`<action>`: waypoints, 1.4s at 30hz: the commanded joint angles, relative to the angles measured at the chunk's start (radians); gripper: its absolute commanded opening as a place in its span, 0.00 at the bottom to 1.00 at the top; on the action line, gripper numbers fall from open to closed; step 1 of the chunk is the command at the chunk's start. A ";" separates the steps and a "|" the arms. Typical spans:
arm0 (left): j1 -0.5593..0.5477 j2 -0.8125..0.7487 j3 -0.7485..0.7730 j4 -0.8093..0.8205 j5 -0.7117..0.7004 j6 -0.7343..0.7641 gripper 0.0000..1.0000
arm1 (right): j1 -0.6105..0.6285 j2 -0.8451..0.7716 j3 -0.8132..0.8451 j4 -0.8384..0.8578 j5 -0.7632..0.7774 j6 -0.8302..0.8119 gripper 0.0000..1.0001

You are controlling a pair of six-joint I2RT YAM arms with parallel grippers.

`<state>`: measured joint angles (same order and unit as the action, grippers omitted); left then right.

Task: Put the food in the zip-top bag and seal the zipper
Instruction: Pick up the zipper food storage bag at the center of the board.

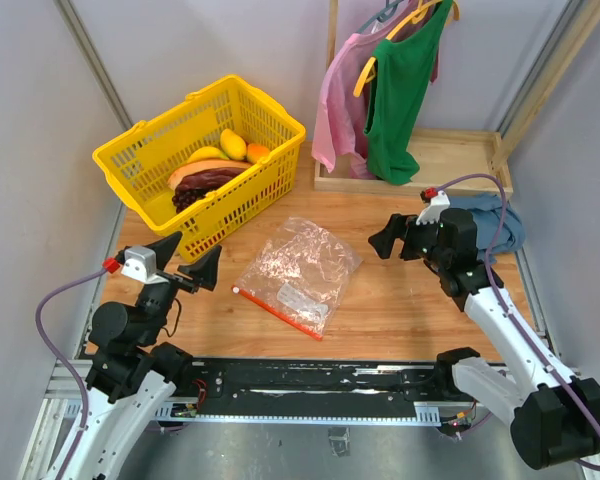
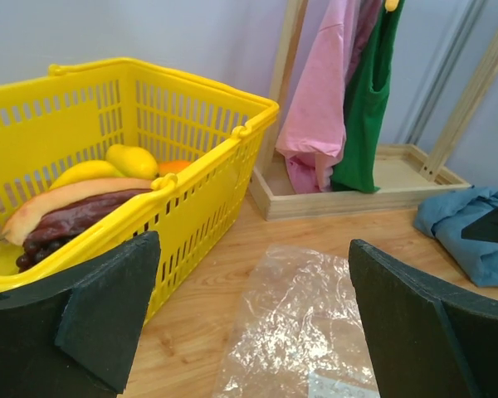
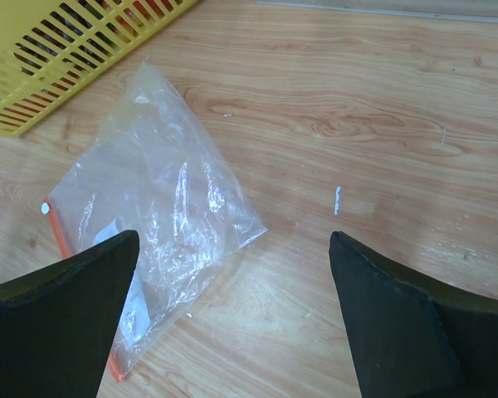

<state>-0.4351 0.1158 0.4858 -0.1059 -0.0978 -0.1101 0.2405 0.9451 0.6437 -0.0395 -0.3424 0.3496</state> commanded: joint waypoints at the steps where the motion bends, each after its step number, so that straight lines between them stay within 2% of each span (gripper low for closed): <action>1: 0.003 0.019 0.035 0.032 0.062 0.000 0.99 | 0.026 -0.017 -0.008 0.039 0.016 -0.008 0.99; 8: 0.004 0.120 0.081 0.029 0.159 -0.046 0.99 | 0.055 0.032 0.012 0.028 0.009 -0.023 0.98; 14: 0.004 0.249 0.140 0.009 0.242 -0.157 0.99 | 0.091 0.061 0.022 0.015 0.032 -0.035 0.99; 18: 0.004 0.330 0.179 -0.026 0.227 -0.286 0.99 | 0.124 0.099 0.035 -0.013 0.071 -0.029 0.99; 23: -0.003 0.428 0.196 -0.056 0.218 -0.389 0.98 | 0.241 0.135 0.016 0.020 0.182 -0.007 0.98; 26: -0.049 0.485 0.204 -0.077 0.159 -0.422 0.99 | 0.313 0.174 0.021 0.016 0.268 0.015 0.99; 33: -0.228 0.568 0.161 -0.068 -0.041 -0.489 0.97 | 0.436 0.334 0.068 0.010 0.345 0.028 0.99; 38: -0.352 0.586 0.108 -0.084 -0.214 -0.551 0.96 | 0.468 0.453 0.141 -0.052 0.360 0.047 0.99; 42: -0.383 0.596 0.064 -0.098 -0.278 -0.591 0.96 | 0.491 0.517 0.159 -0.043 0.367 0.065 1.00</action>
<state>-0.7929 0.7040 0.5858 -0.1925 -0.2436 -0.6384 0.7017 1.4200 0.7662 -0.0589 -0.0147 0.3847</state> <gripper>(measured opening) 0.961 0.995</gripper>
